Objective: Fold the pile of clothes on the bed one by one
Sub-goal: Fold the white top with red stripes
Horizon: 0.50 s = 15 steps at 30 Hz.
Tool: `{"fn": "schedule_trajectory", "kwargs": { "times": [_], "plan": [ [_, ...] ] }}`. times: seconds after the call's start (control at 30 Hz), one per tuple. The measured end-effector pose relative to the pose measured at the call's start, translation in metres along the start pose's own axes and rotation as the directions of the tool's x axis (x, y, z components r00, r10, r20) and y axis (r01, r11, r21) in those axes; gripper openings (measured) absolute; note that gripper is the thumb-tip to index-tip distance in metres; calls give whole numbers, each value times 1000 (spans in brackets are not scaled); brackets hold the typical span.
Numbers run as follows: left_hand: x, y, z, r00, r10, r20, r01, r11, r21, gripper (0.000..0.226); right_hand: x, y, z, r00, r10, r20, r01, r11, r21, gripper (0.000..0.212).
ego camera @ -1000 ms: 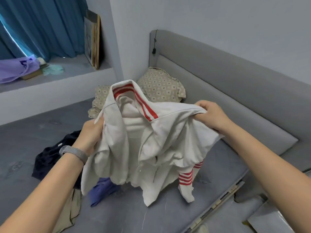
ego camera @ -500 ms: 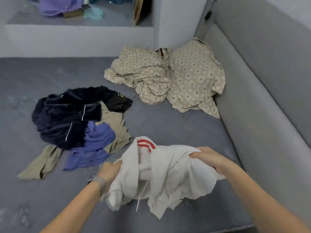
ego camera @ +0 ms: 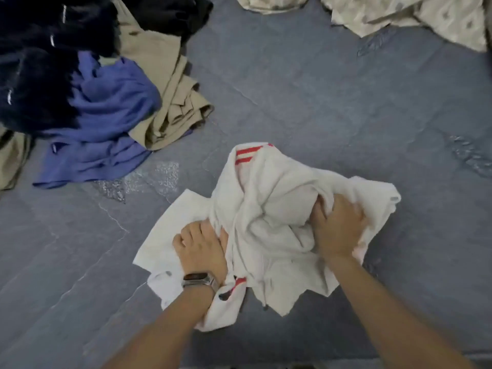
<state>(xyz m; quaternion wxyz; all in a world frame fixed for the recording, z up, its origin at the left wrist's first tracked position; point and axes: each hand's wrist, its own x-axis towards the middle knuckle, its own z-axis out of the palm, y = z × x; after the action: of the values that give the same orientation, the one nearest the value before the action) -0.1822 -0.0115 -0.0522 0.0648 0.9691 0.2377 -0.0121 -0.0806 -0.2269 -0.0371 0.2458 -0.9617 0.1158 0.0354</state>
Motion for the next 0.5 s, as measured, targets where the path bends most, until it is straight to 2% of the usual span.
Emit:
{"fn": "schedule_trajectory", "kwargs": {
  "times": [0.1, 0.17, 0.27, 0.5],
  "plan": [
    [0, -2, 37, 958, 72, -277, -50, 995, 88, 16, -11, 22, 36, 957, -86, -278, 79, 996, -36, 41],
    [-1, -1, 42, 927, 121, -355, -88, 990, 110, 15, -14, 32, 50, 930, -116, -349, 121, 993, -7, 50],
    [-3, -3, 43, 913, 126, -388, -89, 990, 111, 20, -15, 35, 54, 912, -139, -386, 158, 987, 17, 50],
    [-5, -7, 36, 932, 125, -341, -132, 991, 5, 29, -18, 30, 51, 879, -151, -451, 177, 984, 15, 42]
  ]
}}
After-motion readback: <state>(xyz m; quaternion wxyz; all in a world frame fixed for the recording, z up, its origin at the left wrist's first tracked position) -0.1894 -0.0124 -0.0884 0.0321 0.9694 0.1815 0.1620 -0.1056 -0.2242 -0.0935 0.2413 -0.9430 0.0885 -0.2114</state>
